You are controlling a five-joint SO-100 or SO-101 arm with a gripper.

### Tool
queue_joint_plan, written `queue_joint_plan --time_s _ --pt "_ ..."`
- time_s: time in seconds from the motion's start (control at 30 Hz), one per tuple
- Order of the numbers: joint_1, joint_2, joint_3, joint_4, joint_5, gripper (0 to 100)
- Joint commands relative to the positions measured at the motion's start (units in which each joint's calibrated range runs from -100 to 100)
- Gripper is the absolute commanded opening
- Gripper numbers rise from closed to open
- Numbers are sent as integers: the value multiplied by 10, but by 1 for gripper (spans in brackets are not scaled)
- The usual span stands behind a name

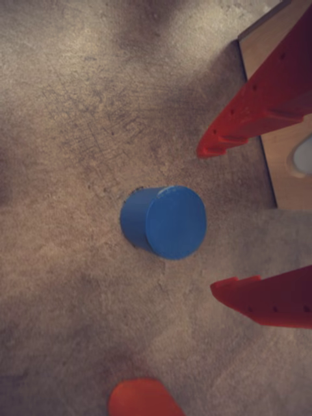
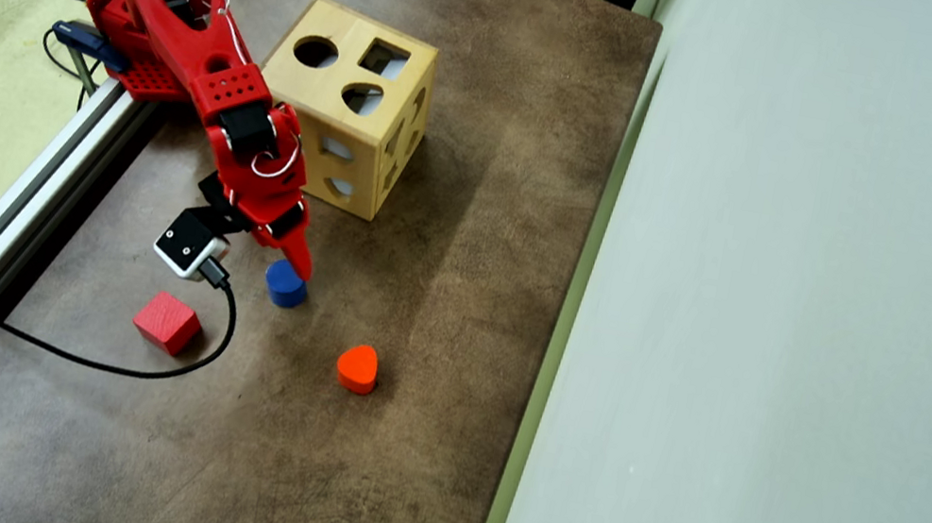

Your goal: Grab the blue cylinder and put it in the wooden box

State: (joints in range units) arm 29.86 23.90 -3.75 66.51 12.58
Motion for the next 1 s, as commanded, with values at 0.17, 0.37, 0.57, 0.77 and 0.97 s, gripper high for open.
queue_joint_plan --time_s 0.17,0.37,0.57,0.77,0.97 --pt "2 -8 -19 -6 18 30" --pt "2 -8 -27 -14 21 30" --pt "2 -8 -26 -14 21 30" --pt "2 -6 -22 -14 29 32" --pt "3 27 -27 -6 45 45"
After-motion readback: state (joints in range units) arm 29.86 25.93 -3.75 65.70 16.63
